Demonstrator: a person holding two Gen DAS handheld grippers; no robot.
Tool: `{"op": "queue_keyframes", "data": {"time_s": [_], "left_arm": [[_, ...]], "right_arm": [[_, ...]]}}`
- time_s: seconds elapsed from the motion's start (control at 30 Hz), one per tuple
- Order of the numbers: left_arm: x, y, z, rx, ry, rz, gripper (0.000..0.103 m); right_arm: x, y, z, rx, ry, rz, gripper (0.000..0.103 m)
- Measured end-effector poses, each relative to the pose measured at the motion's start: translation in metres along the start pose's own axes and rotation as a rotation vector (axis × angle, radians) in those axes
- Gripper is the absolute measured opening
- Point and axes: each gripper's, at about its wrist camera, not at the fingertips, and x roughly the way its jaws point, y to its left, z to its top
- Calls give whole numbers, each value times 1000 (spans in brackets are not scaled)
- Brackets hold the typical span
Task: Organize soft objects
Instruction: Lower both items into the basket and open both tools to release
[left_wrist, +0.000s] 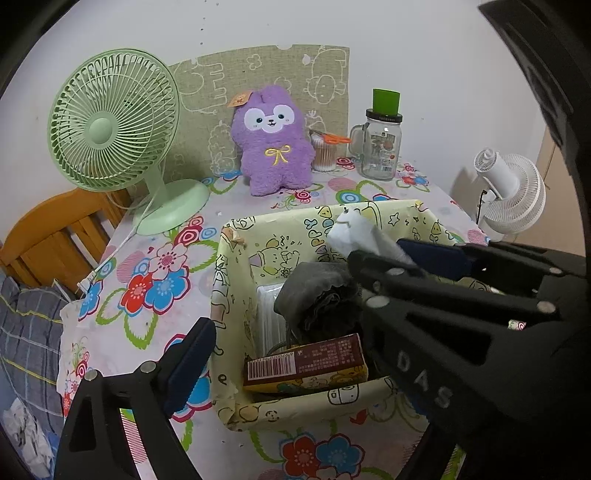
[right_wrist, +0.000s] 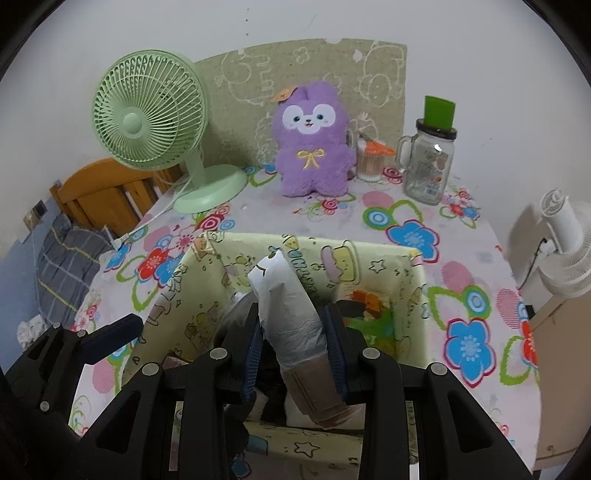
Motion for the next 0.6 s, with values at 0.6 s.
{"op": "queue_keyframes", "data": {"time_s": [0.6], "left_arm": [[-7,-16,-6,13,-12,-9,96]], "right_arm": [[-21,-16,-22,13,-7,-54,74]]}}
